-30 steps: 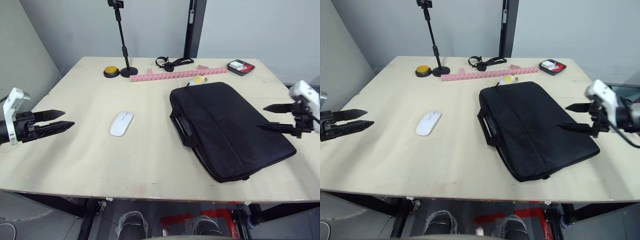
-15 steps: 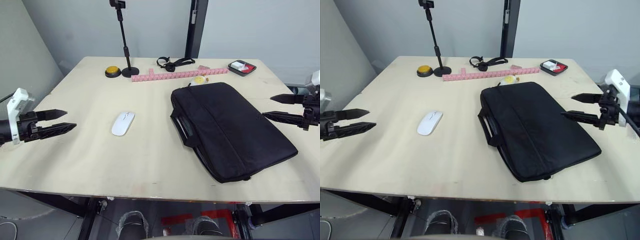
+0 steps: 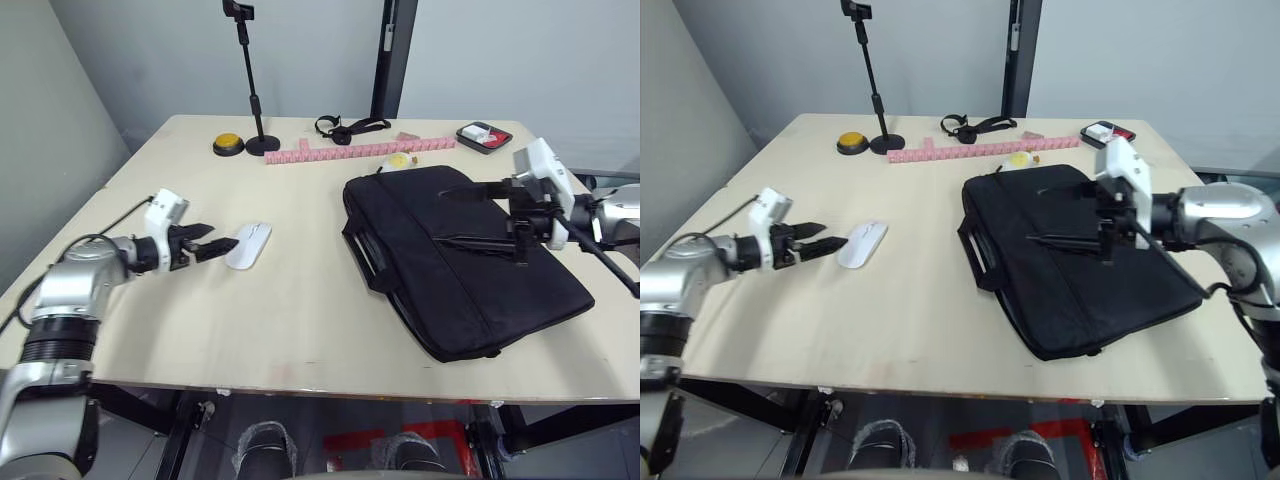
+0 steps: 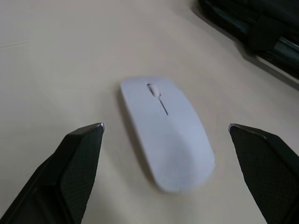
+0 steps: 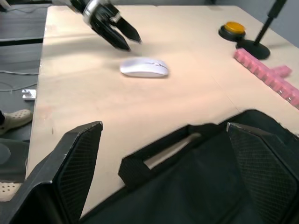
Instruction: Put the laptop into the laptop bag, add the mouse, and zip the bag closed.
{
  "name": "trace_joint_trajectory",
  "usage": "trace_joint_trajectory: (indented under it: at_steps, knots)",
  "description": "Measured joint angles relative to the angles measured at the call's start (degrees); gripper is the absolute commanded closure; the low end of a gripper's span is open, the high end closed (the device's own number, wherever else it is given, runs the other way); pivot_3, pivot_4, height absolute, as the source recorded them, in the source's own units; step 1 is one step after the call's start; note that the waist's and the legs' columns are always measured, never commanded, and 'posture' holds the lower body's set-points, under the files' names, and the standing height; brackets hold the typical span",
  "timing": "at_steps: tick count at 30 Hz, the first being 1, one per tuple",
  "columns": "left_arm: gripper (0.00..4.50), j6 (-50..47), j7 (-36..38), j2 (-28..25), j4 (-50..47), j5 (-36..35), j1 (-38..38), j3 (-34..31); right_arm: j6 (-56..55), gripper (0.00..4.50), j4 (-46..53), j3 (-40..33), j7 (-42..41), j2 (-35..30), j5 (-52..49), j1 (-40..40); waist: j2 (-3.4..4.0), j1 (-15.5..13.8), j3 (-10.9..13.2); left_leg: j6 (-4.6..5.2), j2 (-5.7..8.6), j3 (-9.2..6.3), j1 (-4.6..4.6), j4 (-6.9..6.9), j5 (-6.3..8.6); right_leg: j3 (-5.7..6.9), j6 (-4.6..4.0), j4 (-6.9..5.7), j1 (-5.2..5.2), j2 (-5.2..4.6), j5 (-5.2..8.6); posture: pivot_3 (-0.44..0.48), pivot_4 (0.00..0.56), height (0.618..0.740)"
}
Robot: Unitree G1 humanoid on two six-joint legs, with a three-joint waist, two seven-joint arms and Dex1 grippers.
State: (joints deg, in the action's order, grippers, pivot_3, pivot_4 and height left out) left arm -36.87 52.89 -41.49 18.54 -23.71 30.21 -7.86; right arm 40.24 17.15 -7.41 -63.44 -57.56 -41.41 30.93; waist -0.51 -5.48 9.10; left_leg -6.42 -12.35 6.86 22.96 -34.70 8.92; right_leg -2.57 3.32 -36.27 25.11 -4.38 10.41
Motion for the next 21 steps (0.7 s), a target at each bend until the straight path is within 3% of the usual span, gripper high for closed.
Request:
trace_joint_trajectory:
  at_steps: [6, 14, 21]
  knots:
    - [0.00, 0.3, -6.0, 4.6, 4.3, 3.4, 3.4, 1.7, 1.3, 0.03, 1.5, 4.2, 1.5, 2.4, 0.7, 2.2, 0.00, -0.2, 0.0, -0.08, 0.01, -0.04, -0.01, -0.06, 0.01, 0.01, 0.00, -0.05, -0.03, 0.00, 0.00, 0.000, 0.150, 0.739]
    - [0.00, 2.1, -6.7, 9.4, 7.2, 5.4, 6.8, 4.8, 2.8, 0.03, 2.5, 6.4, 2.6, 5.5, 0.7, 9.5, -0.01, -0.3, 0.0, -0.10, 0.02, -0.05, -0.01, -0.07, 0.01, 0.02, 0.01, -0.10, -0.01, -0.01, -0.01, 0.000, 0.150, 0.739]
    - [0.00, 6.1, -7.1, 10.1, 11.1, 9.4, 8.0, 7.5, 3.9, 0.03, 2.3, 7.9, 3.4, 7.1, 1.4, 11.0, 0.00, -0.3, -0.1, -0.15, 0.02, -0.05, -0.10, -0.05, -0.02, 0.00, 0.01, -0.17, -0.08, -0.01, -0.01, 0.000, 0.150, 0.739]
